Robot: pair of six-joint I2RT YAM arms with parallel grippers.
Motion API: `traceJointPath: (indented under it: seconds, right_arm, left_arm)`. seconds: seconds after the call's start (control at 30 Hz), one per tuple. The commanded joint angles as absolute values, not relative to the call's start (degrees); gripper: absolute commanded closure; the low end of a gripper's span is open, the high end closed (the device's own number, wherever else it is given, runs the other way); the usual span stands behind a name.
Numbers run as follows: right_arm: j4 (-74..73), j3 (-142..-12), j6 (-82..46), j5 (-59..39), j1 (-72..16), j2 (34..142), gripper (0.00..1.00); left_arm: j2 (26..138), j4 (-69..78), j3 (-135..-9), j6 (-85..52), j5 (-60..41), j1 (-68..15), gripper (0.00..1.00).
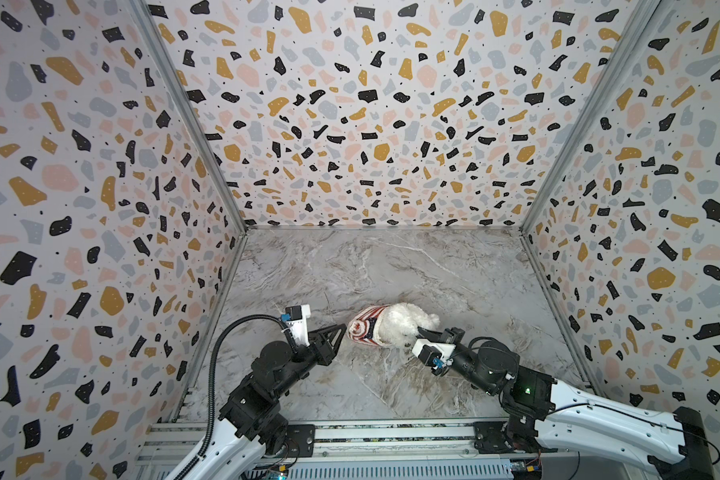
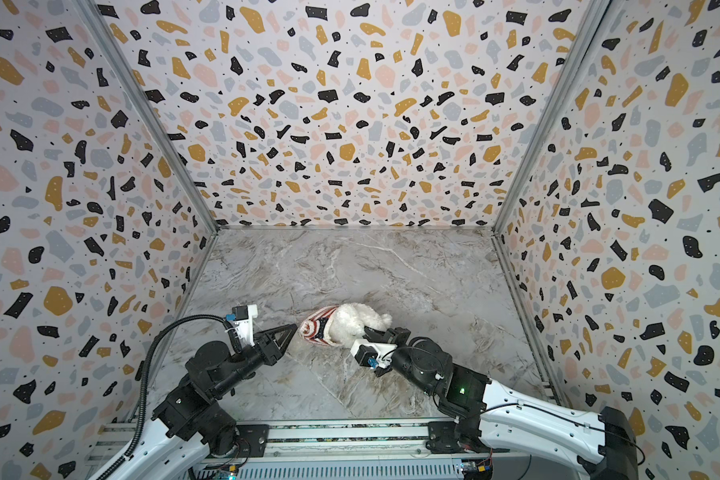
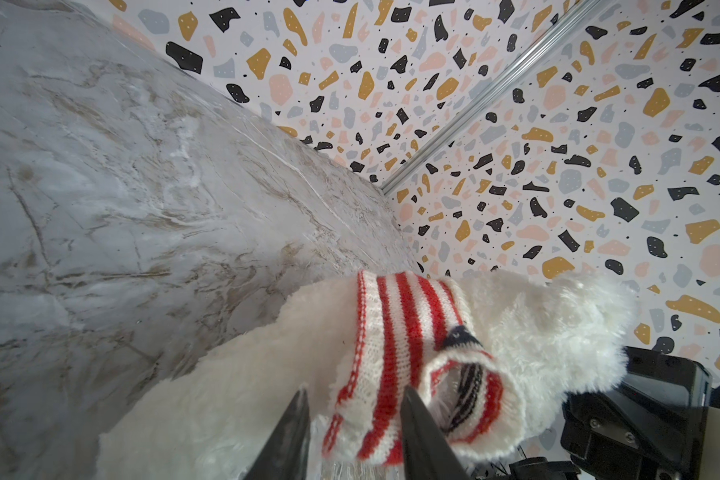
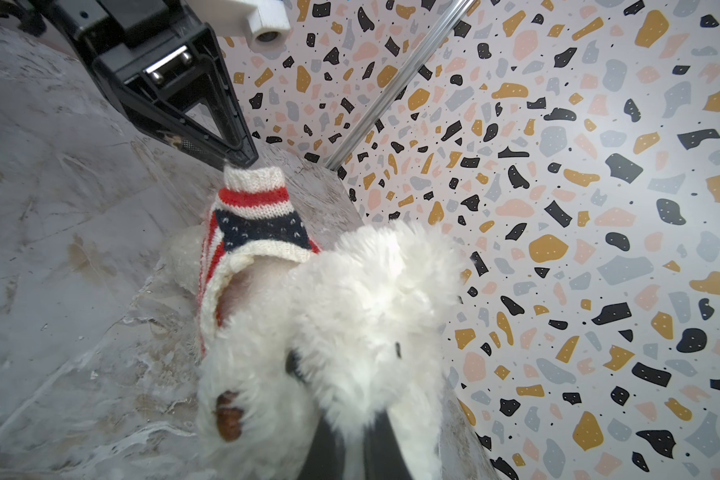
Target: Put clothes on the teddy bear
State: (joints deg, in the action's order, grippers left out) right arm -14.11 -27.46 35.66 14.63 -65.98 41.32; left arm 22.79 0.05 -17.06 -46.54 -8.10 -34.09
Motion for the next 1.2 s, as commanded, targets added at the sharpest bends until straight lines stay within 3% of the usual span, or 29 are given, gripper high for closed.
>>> traceJointPath:
  seconds: [0.0, 0.6, 0.9, 1.03, 1.17]
  right_arm:
    - [-15.7, -28.6, 35.2, 15.0, -66.0, 41.0, 1.00]
    - [-16.3, -28.9, 35.6, 15.0, -66.2, 42.3, 1.00]
    - [-16.3, -29.2, 35.9, 15.4, -66.2, 42.4, 1.00]
    - [-16.2, -29.4, 35.9, 15.5, -66.2, 42.5, 1.00]
    - [-15.9, -29.8, 35.4, 16.0, -66.2, 42.4, 1.00]
  left_arm:
    - [24.5, 2.0, -16.7, -45.1, -9.9, -33.8, 0.65]
    - [29.7, 8.8, -16.2, -42.9, -15.4, -33.8, 0.73]
    - [30.0, 8.9, -16.3, -42.5, -14.7, -33.8, 0.88]
    - [29.6, 7.6, -16.6, -42.1, -13.4, -33.9, 1.00]
    - [27.9, 5.3, -16.3, -43.7, -8.5, -33.8, 1.00]
